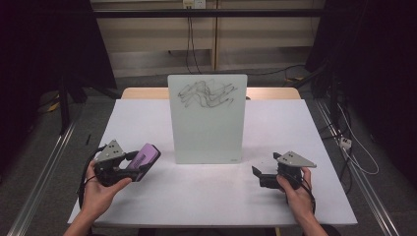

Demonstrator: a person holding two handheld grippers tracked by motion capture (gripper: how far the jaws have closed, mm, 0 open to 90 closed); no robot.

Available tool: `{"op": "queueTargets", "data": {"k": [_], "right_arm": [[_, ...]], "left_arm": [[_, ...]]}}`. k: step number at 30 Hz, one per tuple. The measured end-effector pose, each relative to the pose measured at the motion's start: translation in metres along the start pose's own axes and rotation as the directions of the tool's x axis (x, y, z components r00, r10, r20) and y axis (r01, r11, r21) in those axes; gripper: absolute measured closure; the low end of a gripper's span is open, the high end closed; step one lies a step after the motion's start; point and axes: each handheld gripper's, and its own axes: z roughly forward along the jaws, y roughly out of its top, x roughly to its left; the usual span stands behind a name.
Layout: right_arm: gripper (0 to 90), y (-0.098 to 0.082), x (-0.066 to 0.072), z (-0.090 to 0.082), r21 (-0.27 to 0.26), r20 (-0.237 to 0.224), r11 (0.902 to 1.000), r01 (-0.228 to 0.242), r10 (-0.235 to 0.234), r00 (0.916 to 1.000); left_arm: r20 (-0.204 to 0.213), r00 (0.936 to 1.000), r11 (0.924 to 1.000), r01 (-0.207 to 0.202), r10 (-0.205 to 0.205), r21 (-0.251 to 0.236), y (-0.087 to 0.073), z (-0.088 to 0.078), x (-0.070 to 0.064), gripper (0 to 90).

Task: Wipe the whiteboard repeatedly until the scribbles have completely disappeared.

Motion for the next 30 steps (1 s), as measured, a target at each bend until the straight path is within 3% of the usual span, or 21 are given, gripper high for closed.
{"op": "queueTargets", "data": {"k": [11,15,22,30], "right_arm": [[6.3,0.000,0.000,0.001,0.004,0.003,1.0000,-0.005,0.005,1.0000],[6.2,0.000,0.001,-0.001,-0.003,-0.002,1.0000,0.004,-0.004,1.0000],[6.3,-0.001,0.000,-0.002,-0.002,-0.003,1.0000,0.004,-0.004,1.0000],[6.3,-0.001,0.001,-0.002,-0.001,-0.003,1.0000,0.008,-0.008,1.0000]], "left_arm": [[0.023,0.9994,0.9996,-0.026,0.027,-0.011,0.008,0.002,-0.012,40.8],[-0.005,0.9992,0.9988,-0.041,0.041,-0.025,0.018,0.002,-0.016,40.8],[0.031,0.9974,0.9972,-0.063,0.065,-0.040,0.042,0.007,-0.022,40.8],[0.040,0.9946,0.9940,-0.094,0.096,-0.057,0.064,0.018,-0.028,40.8]]}}
